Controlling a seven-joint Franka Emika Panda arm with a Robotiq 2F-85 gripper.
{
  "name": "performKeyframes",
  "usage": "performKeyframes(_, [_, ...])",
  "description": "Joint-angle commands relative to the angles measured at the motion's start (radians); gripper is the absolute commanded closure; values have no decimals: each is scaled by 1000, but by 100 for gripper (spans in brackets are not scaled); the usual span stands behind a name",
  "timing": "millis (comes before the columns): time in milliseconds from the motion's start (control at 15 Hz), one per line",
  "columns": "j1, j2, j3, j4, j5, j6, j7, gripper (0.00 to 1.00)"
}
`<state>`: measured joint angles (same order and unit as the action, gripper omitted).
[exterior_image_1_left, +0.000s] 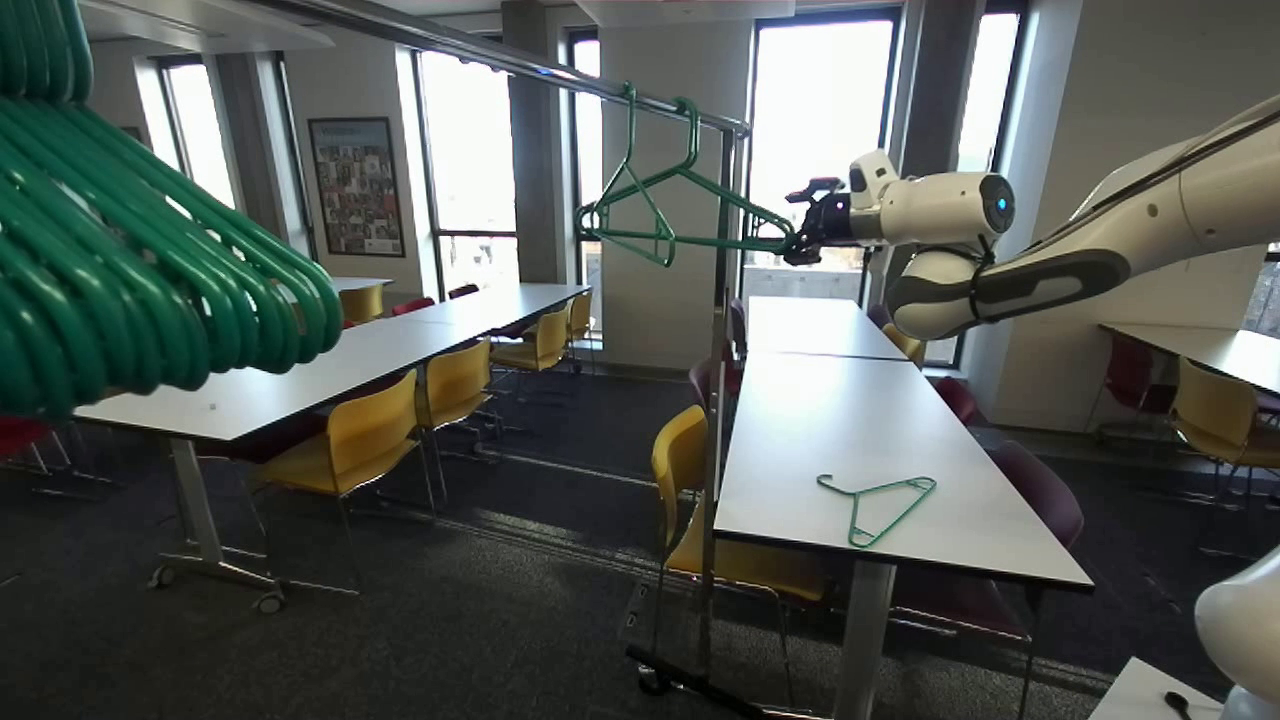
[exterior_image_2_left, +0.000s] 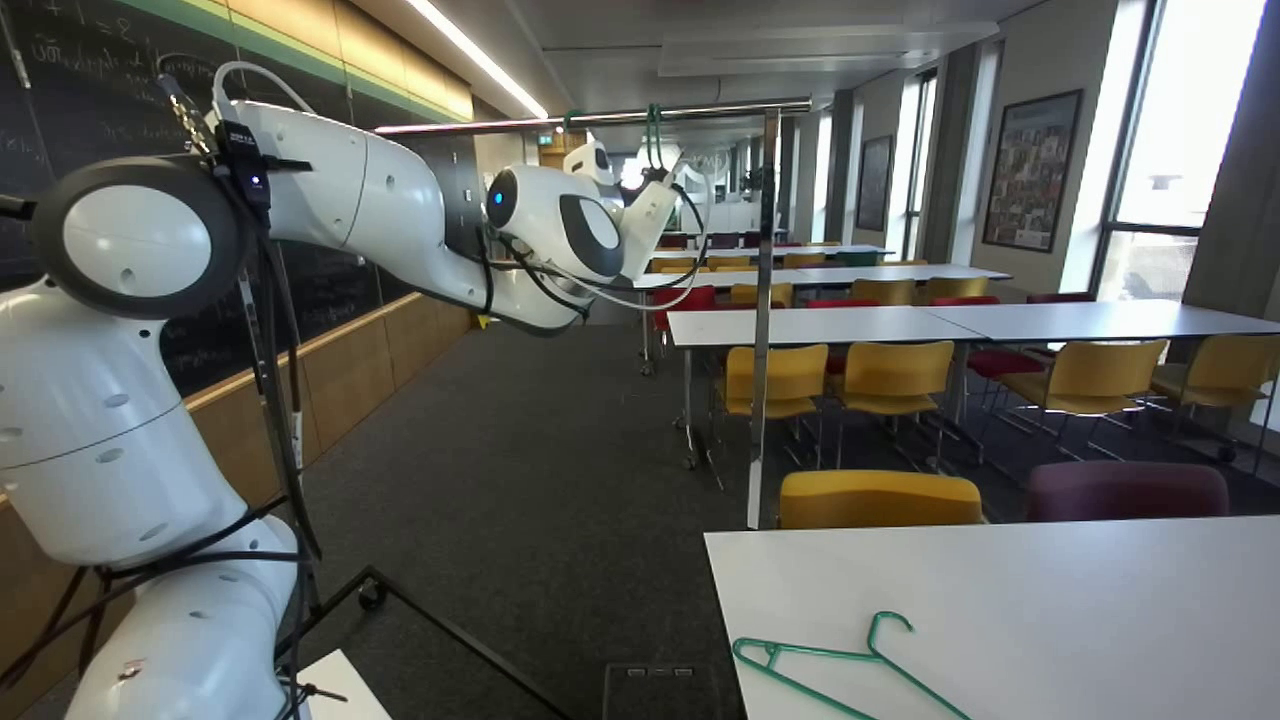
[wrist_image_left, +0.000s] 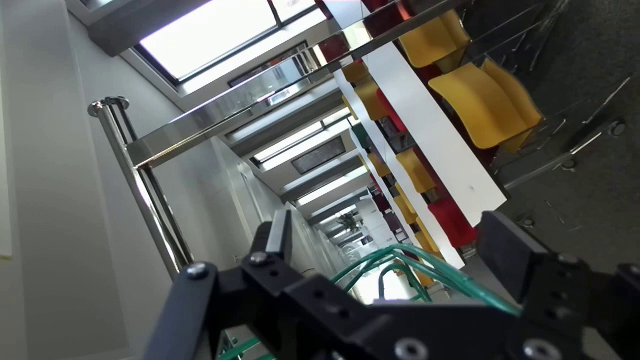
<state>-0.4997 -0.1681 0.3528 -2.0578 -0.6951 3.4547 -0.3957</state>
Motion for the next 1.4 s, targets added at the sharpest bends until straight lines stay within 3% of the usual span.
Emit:
performKeyframes(0, [-10,-9,15,-23,21,0,-59,0])
performKeyframes(933, [66,-28,-1,-1,55,0,-40,0])
performKeyframes(1333, [51,-35,7,-1,100,0,-49,0])
